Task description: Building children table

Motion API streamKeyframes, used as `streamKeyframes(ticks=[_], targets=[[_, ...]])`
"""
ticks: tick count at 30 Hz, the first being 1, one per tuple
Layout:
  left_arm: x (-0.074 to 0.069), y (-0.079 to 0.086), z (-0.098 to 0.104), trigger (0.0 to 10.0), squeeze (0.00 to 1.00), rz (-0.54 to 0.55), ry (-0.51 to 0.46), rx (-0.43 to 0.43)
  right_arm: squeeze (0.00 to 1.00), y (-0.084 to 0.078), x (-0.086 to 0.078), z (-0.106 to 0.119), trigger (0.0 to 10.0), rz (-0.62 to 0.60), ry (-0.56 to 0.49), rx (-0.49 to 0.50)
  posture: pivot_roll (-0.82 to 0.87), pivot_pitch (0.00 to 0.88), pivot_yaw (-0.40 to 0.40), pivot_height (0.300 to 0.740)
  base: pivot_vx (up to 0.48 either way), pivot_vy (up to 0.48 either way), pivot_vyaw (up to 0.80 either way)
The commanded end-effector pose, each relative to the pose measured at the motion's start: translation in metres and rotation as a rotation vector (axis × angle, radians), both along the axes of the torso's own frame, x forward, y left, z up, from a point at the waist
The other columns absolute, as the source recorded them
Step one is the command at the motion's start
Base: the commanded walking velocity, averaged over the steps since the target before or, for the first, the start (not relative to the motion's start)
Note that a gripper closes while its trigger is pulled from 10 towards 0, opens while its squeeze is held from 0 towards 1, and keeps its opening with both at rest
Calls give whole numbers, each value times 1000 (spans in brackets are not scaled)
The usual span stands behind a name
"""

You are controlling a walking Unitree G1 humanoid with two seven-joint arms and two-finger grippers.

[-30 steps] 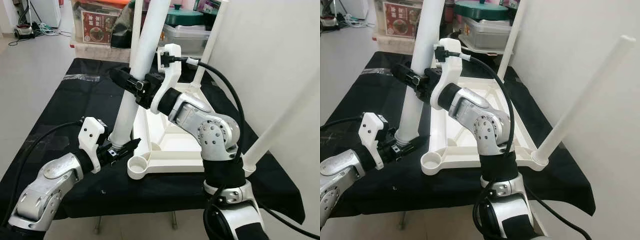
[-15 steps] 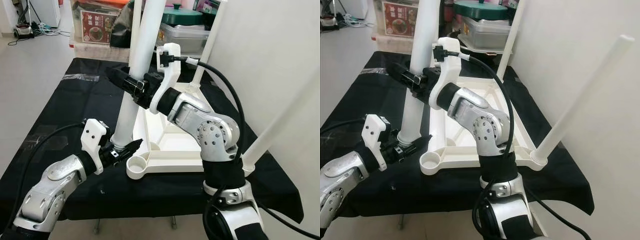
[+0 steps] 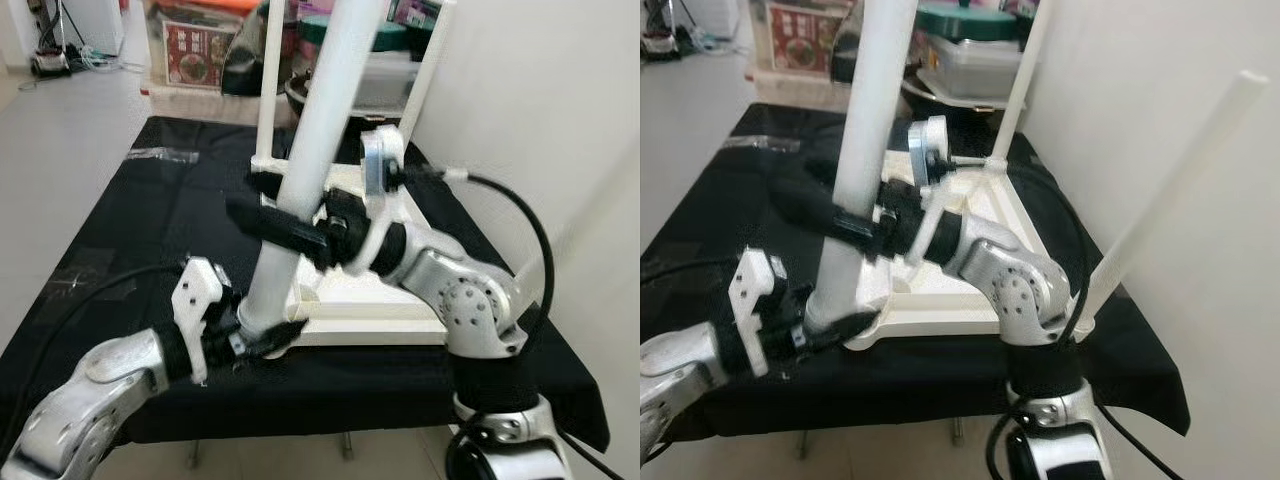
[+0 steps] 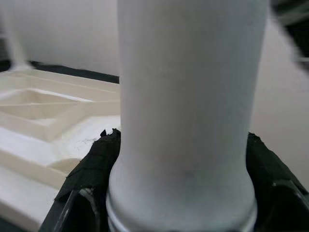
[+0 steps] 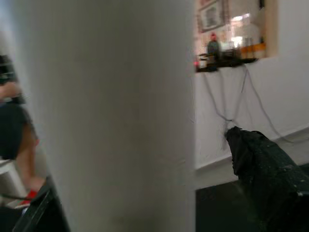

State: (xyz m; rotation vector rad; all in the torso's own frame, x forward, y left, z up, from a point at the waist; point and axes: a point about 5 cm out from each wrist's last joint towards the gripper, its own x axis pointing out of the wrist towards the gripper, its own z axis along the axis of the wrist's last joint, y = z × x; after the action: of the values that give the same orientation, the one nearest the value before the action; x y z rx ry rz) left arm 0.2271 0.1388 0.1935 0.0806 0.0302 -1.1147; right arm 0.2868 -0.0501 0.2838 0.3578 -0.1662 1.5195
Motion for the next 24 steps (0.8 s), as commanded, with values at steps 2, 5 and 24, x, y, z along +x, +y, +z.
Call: streamKeyframes(ticks=[2,5,24], targets=[[-8,-8,-4,10000,0,-82,12,33,0,3,-1,1,10000,22,-19,7,153,0,-158,740,0,0,0],[-10,-7,-6,10000,0,-85,21,45,0,1,-1,2,9804,47,-24,25,153,0,-158,740,0,0,0],[-15,2,-5,10000,0,-118,57,70,0,-10,-11,-7,10000,146,-49,32,148,0,-142,740,0,0,0]])
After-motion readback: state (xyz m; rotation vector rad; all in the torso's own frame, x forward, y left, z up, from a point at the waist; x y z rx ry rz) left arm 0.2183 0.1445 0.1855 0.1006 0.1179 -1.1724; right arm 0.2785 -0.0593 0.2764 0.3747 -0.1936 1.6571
